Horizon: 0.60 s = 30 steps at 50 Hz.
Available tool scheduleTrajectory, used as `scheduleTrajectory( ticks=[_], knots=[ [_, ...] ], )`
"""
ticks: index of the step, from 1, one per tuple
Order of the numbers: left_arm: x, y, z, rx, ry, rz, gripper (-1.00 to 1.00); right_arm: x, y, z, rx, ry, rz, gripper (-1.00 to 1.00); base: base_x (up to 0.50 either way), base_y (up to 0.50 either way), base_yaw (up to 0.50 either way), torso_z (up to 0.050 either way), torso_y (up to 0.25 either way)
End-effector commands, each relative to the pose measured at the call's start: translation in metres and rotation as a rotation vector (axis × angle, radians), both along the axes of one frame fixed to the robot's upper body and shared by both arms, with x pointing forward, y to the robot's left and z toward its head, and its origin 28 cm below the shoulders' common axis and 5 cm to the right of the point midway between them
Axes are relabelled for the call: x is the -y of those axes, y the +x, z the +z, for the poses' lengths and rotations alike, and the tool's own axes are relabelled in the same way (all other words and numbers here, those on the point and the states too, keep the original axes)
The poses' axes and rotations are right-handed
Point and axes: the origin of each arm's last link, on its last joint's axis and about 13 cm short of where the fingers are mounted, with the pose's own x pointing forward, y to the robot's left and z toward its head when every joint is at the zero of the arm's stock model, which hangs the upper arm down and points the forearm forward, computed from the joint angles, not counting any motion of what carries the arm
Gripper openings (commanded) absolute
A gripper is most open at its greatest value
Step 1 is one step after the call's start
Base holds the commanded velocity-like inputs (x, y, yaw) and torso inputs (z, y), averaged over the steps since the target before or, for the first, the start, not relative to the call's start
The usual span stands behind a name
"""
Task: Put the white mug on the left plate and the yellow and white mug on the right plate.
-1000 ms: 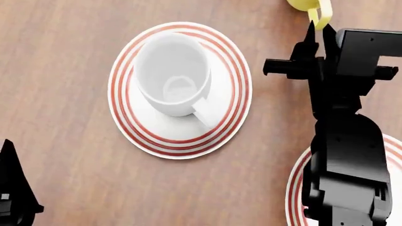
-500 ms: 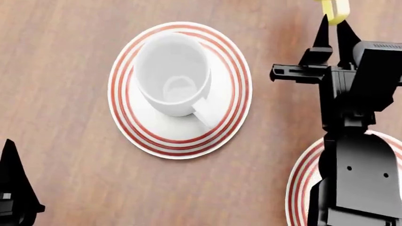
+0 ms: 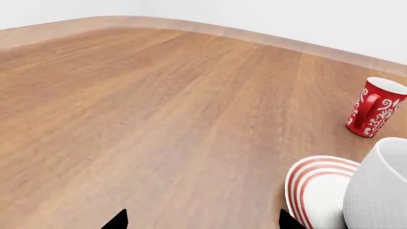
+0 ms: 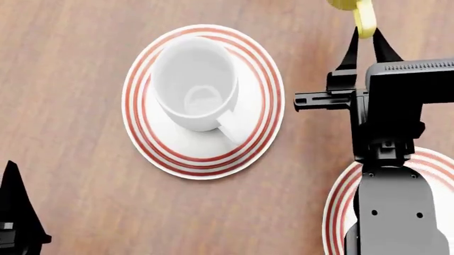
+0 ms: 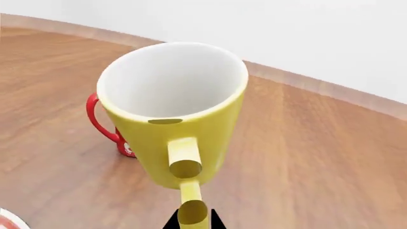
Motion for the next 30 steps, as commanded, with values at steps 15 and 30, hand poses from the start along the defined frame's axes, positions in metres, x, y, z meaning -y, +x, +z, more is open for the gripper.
scheduleTrajectory(
  ticks=[15, 30],
  knots=[
    [-0.0001, 0.0016, -0.0004, -0.001, 0.002, -0.001, 1.0, 0.0004, -0.0027, -0.0063, -0.043, -0.001, -0.044, -1.0, 0.0, 0.0, 0.0, 0.0, 0.0],
    [-0.0001, 0.0016, -0.0004, -0.001, 0.002, -0.001, 1.0, 0.0004, -0.0027, -0.0063, -0.043, -0.001, -0.044, -1.0, 0.0, 0.0, 0.0, 0.0, 0.001]
  ],
)
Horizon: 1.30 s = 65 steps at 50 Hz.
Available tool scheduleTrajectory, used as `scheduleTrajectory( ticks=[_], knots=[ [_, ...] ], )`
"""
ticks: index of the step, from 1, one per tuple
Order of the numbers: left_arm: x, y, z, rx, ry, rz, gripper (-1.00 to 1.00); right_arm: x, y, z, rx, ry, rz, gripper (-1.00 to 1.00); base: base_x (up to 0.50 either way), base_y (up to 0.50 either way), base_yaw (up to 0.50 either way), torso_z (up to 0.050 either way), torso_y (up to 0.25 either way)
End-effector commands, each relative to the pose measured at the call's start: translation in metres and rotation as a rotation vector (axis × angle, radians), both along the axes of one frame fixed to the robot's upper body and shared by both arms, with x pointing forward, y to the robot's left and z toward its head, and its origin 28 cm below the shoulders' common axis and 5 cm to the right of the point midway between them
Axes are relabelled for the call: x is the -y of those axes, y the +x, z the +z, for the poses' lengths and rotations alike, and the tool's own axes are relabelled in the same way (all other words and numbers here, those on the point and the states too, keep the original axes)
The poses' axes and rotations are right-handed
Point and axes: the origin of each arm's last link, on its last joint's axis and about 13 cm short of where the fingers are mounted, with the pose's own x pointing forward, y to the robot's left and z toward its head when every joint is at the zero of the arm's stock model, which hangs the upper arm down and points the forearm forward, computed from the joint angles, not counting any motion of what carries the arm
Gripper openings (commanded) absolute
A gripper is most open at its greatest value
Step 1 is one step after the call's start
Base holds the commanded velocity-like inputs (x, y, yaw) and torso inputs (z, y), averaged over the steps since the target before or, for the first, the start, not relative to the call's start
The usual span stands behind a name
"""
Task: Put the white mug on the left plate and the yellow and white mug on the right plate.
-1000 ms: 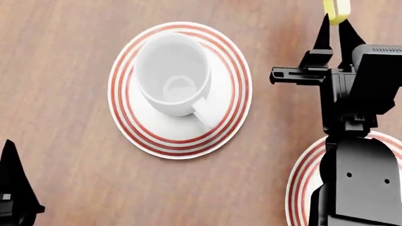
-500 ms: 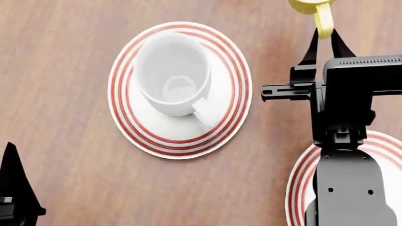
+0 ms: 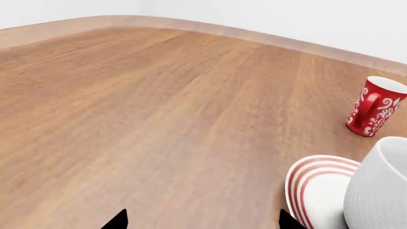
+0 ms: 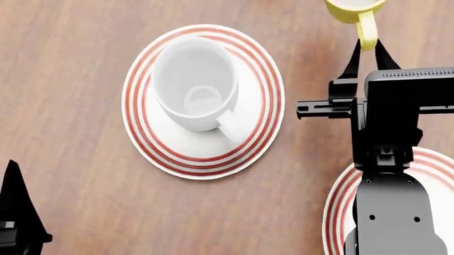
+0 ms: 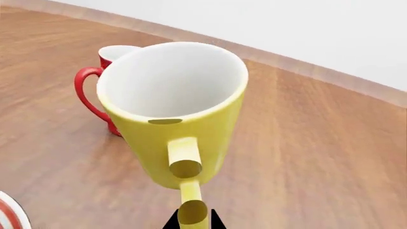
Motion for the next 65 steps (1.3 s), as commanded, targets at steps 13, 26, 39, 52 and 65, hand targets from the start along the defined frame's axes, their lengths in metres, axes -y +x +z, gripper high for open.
scheduleTrajectory(
  ticks=[13, 26, 39, 52, 65],
  knots=[
    [0.0, 0.0, 0.0, 0.0, 0.0, 0.0, 1.0, 0.0, 0.0, 0.002, 0.009, -0.007, -0.005, -1.0, 0.0, 0.0, 0.0, 0.0, 0.0],
    [0.001, -0.002, 0.0, -0.003, -0.003, 0.005, 1.0, 0.011, -0.027, 0.011, 0.068, 0.011, 0.053, -1.0, 0.0, 0.0, 0.0, 0.0, 0.0],
    [0.003, 0.002, -0.002, -0.005, 0.004, 0.008, 1.0, 0.039, -0.097, 0.011, 0.137, 0.027, 0.051, -1.0, 0.0, 0.0, 0.0, 0.0, 0.001],
    [0.002, 0.005, -0.003, -0.005, 0.007, 0.009, 1.0, 0.042, -0.14, -0.001, 0.124, 0.053, 0.075, -1.0, 0.0, 0.0, 0.0, 0.0, 0.0],
    [0.001, 0.004, -0.002, -0.003, 0.007, 0.007, 1.0, 0.047, -0.177, -0.006, 0.109, 0.029, 0.071, -1.0, 0.0, 0.0, 0.0, 0.0, 0.001]
  ],
)
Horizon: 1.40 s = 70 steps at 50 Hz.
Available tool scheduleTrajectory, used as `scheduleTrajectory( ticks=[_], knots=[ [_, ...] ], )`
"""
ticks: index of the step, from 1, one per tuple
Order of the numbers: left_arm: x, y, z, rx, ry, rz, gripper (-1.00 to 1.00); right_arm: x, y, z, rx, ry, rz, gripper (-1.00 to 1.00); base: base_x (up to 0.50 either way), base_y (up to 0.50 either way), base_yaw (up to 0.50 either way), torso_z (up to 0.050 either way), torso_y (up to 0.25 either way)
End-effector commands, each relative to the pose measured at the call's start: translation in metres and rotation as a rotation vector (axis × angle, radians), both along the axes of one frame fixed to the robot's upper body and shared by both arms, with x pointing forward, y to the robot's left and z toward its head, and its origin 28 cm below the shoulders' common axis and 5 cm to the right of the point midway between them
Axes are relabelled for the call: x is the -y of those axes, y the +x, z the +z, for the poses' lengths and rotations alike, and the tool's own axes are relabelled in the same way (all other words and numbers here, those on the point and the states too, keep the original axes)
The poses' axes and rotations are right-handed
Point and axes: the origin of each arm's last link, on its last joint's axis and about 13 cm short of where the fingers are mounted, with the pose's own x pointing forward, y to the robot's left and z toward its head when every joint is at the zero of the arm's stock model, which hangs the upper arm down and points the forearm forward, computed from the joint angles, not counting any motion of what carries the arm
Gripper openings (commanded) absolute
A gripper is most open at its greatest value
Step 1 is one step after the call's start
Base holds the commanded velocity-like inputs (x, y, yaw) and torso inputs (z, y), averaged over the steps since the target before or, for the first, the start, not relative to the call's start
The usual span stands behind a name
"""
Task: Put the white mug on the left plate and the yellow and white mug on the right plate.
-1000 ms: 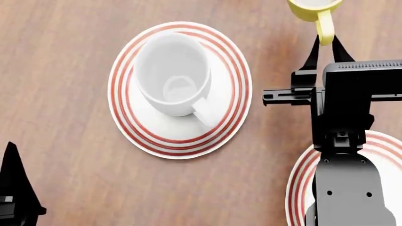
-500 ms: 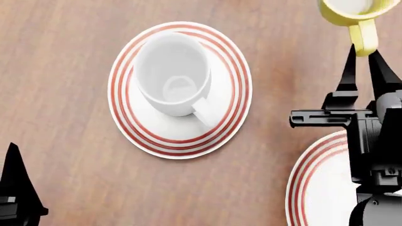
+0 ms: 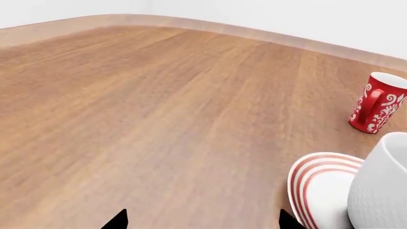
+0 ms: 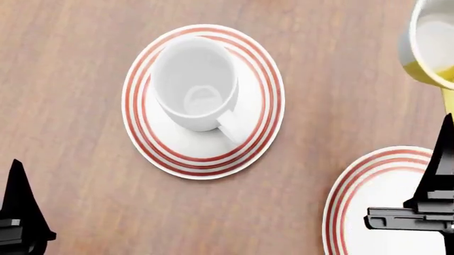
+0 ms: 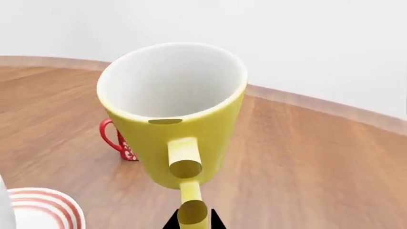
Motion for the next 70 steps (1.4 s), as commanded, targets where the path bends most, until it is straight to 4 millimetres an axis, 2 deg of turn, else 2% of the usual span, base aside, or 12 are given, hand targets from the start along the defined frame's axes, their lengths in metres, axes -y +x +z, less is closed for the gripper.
scheduleTrajectory(
  ticks=[1, 17, 41, 53, 60, 70],
  knots=[
    [-0.001, 0.0, 0.001, 0.002, 0.001, 0.0, 1.0, 0.004, -0.036, -0.001, -0.001, -0.034, 0.0, -1.0, 0.0, 0.0, 0.0, 0.0, 0.0],
    [-0.001, 0.001, 0.001, -0.001, 0.006, -0.003, 1.0, 0.004, -0.078, -0.008, -0.004, -0.057, 0.005, -1.0, 0.0, 0.0, 0.0, 0.0, 0.0],
    [0.001, 0.0, 0.002, 0.002, 0.006, 0.001, 1.0, 0.009, -0.101, -0.053, -0.131, -0.025, 0.027, -1.0, 0.0, 0.0, 0.0, 0.0, 0.0],
    [0.0, -0.001, 0.003, 0.003, 0.006, 0.001, 1.0, 0.008, -0.118, -0.061, -0.141, -0.013, 0.026, -1.0, 0.0, 0.0, 0.0, 0.0, 0.0],
    [0.001, 0.0, 0.004, 0.003, 0.008, -0.001, 1.0, 0.008, -0.12, -0.064, -0.147, -0.011, 0.027, -1.0, 0.0, 0.0, 0.0, 0.0, 0.0],
    [0.0, 0.0, 0.005, 0.002, 0.004, 0.001, 1.0, 0.009, -0.108, -0.087, -0.211, 0.013, 0.03, -1.0, 0.0, 0.0, 0.0, 0.0, 0.0]
  ],
)
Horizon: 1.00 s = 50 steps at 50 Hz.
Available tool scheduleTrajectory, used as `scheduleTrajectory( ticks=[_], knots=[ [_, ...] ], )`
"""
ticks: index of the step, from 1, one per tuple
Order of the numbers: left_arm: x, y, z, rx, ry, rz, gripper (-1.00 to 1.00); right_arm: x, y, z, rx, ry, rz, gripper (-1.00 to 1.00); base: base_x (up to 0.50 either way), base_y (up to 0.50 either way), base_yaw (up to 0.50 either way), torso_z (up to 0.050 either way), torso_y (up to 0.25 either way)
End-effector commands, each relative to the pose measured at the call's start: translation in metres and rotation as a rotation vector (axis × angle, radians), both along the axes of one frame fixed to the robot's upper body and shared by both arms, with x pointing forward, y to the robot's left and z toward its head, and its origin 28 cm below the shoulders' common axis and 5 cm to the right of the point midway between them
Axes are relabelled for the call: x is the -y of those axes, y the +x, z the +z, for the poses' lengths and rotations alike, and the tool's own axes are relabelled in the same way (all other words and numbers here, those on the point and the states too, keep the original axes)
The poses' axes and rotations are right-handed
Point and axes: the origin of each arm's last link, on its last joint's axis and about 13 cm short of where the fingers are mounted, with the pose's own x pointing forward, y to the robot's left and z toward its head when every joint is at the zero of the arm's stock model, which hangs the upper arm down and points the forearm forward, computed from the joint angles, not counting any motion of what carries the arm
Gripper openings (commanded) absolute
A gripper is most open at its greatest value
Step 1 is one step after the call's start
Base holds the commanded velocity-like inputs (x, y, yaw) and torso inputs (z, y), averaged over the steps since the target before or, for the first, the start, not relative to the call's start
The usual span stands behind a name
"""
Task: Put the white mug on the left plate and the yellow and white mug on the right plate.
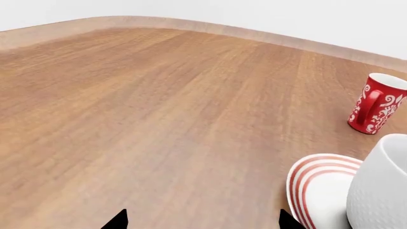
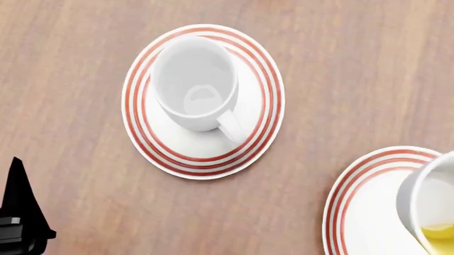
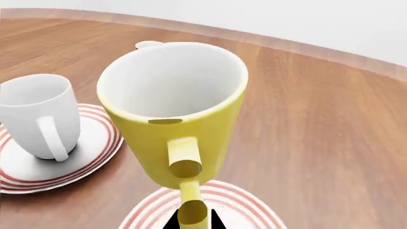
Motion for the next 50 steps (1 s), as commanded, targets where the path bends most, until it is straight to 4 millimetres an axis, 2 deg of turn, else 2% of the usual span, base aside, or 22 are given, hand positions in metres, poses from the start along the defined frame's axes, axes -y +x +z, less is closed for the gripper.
scheduleTrajectory(
  ticks=[1, 22, 50],
  knots=[
    [0.0, 0.0, 0.002, 0.0, -0.002, 0.001, 1.0, 0.0, 0.006, -0.017, -0.041, 0.015, 0.003, -1.0, 0.0, 0.0, 0.0, 0.0, 0.0],
    [0.0, -0.002, 0.001, 0.002, -0.005, 0.003, 1.0, 0.002, 0.014, -0.05, -0.11, 0.063, -0.002, -1.0, 0.0, 0.0, 0.0, 0.0, 0.0],
    [-0.001, -0.002, 0.003, 0.003, -0.005, 0.004, 1.0, 0.004, 0.016, -0.071, -0.158, 0.097, -0.014, -1.0, 0.0, 0.0, 0.0, 0.0, 0.0]
  ],
)
